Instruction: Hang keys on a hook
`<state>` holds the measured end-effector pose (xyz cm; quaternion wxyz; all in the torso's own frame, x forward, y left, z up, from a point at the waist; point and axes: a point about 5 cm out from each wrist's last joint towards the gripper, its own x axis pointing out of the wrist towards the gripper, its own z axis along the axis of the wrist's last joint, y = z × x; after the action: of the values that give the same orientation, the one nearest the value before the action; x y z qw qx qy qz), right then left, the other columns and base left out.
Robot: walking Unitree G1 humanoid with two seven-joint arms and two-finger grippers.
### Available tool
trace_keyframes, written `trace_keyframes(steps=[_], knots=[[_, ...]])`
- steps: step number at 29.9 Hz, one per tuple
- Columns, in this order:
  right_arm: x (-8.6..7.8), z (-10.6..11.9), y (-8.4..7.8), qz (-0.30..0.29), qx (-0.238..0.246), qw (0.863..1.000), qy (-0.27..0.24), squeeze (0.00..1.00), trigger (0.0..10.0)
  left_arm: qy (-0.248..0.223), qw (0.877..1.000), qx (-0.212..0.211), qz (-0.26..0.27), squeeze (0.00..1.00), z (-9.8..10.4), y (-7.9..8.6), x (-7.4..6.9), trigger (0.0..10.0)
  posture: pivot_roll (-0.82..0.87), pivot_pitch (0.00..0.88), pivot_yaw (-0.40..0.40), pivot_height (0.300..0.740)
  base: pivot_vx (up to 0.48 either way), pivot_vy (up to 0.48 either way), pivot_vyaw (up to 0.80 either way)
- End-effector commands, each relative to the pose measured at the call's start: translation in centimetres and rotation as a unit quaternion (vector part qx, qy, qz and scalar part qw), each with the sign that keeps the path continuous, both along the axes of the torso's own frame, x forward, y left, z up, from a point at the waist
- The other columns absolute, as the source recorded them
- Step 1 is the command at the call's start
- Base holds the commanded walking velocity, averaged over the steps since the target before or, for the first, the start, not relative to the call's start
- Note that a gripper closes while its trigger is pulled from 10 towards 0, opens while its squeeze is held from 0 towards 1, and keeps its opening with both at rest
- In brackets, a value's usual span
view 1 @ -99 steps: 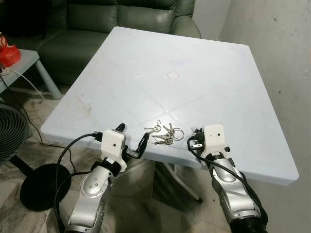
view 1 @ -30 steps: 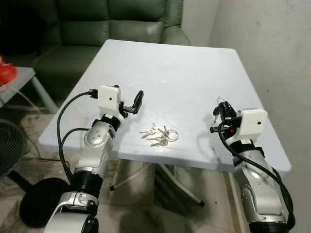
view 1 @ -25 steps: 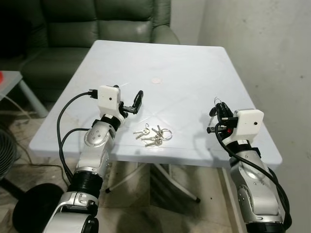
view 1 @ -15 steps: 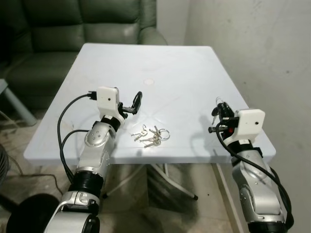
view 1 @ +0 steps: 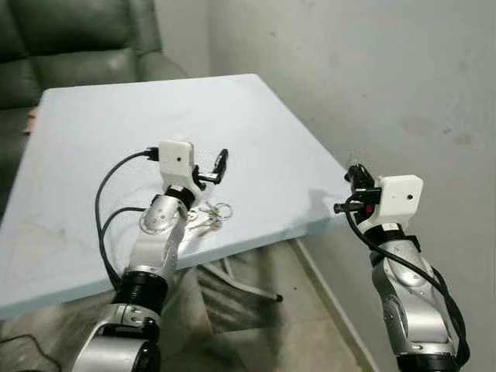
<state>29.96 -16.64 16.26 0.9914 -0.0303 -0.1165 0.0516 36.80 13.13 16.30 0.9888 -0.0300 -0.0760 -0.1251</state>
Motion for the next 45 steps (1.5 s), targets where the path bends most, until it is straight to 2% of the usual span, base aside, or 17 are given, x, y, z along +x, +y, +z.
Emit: trace_keyframes(steps=[1,12,14,22,29,45], knots=[[0.14,0.04,0.01,0.0,-0.001,1.0,0.002,0.0,10.0,-0.002,1.0,0.005,0.001,0.0,0.31,-0.15,0.22,10.0,-0.03,0.0,-0.019,0.74,0.0,0.0,-0.67],[-0.09,-0.2,-0.16,0.0,-0.005,1.0,0.007,0.0,10.0,-0.018,1.0,0.001,-0.01,0.0,0.46,-0.42,-0.07,10.0,-0.04,0.0,-0.019,0.74,0.0,0.0,-0.67],[-0.11,-0.22,-0.23,-0.001,-0.006,1.0,0.008,0.0,10.0,0.0,1.0,-0.013,-0.017,0.0,0.2,-0.58,0.04,10.0,-0.04,0.0,-0.022,0.74,0.0,0.0,-0.67],[-0.16,-0.23,-0.22,0.0,-0.006,1.0,0.01,0.0,10.0,0.002,1.0,-0.012,-0.012,0.0,0.15,-0.51,0.11,10.0,-0.04,0.0,-0.025,0.74,0.0,0.271,-0.67],[-0.22,-0.3,-0.26,0.0,-0.006,1.0,0.011,0.0,10.0,0.015,1.0,-0.02,0.003,0.0,-0.03,-0.32,0.21,10.0,-0.04,0.0,-0.027,0.74,0.0,0.0,-0.67],[-0.14,-0.12,-0.42,-0.002,-0.007,1.0,0.011,0.0,10.0,0.008,1.0,-0.004,0.013,0.0,0.28,-0.2,0.38,10.0,-0.04,0.0,-0.036,0.74,0.0,0.0,-0.67]])
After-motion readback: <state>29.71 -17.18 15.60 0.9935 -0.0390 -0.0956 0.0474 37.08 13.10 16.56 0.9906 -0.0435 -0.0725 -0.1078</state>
